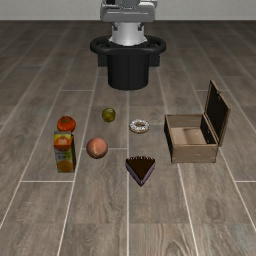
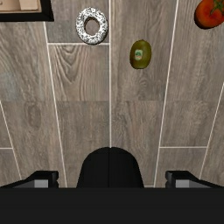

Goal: Pick up the kiwi and place it in the box

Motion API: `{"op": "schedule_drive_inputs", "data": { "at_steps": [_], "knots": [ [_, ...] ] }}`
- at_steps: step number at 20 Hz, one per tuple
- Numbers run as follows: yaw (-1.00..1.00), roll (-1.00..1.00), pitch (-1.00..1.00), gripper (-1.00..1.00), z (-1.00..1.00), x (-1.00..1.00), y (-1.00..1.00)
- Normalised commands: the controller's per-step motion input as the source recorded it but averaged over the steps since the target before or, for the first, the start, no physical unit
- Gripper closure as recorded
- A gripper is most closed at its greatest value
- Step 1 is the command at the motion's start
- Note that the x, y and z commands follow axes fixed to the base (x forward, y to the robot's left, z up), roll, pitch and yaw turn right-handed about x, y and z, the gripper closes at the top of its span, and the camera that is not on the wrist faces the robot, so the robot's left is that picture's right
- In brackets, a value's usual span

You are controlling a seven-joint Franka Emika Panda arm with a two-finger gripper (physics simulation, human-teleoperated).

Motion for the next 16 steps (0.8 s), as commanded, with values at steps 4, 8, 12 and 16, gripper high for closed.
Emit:
{"op": "schedule_drive_inputs", "data": {
  "at_steps": [4, 8, 12, 16],
  "knots": [
    [0.00, 0.00, 0.00, -1.00, 0.00, 1.00, 0.00],
    [0.00, 0.00, 0.00, -1.00, 0.00, 1.00, 0.00],
    [0.00, 0.00, 0.00, -1.00, 0.00, 0.50, -0.50],
    [0.00, 0.00, 0.00, -1.00, 0.00, 0.00, -1.00]
  ]
}}
